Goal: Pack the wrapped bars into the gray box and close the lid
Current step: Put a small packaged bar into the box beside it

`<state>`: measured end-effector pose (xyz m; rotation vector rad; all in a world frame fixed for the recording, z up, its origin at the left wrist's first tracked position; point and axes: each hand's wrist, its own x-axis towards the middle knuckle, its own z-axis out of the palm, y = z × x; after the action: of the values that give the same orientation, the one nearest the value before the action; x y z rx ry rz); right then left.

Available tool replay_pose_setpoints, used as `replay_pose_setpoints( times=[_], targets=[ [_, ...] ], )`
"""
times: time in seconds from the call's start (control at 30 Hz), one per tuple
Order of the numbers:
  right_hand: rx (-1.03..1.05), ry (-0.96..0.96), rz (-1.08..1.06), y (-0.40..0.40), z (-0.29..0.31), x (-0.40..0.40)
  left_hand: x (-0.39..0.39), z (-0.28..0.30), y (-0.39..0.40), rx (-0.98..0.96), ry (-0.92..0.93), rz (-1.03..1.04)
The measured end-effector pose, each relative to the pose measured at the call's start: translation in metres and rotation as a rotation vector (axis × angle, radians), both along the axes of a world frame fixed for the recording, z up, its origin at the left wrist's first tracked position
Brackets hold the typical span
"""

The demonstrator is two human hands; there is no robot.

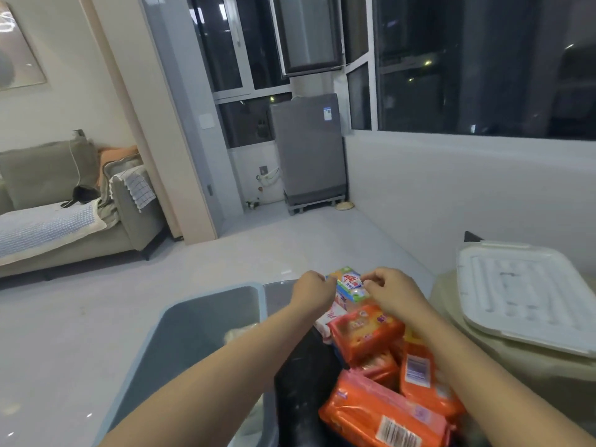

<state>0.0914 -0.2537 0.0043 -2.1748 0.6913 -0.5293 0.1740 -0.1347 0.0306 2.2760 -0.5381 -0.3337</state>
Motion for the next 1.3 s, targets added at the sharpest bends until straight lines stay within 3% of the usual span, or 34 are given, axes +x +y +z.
replay_pose_setpoints(
  times=[0.17, 0.37, 0.5, 0.63, 0.83, 1.03, 1.3],
  targets=[
    [-0.028, 0.148, 0.025, -0.032, -0.009, 0.030, 0.024, -0.019, -0.037, 0.053, 0.168, 0.017],
    [-0.137, 0.471, 0.135, -0.062, -0.016, 0.063, 0.044, -0.044, -0.070, 0.051, 0.360, 0.040],
    [0.143, 0.556, 0.228, -0.071, -0.023, 0.073, 0.055, -0.052, -0.076, 0.059, 0.422, 0.093],
    [0.282, 0.498, 0.215, -0.072, -0.027, 0.075, 0.055, -0.056, -0.077, 0.034, 0.480, 0.108],
    [0.429, 0.307, 0.121, -0.073, -0.016, 0.059, 0.045, -0.048, -0.076, -0.159, 0.605, 0.049],
    [0.360, 0.005, 0.122, -0.050, 0.030, 0.037, 0.031, -0.001, -0.060, -0.419, 0.422, -0.002],
    [0.237, -0.143, 0.220, 0.029, 0.106, 0.007, -0.003, 0.066, 0.026, -0.535, 0.195, 0.054]
  ],
)
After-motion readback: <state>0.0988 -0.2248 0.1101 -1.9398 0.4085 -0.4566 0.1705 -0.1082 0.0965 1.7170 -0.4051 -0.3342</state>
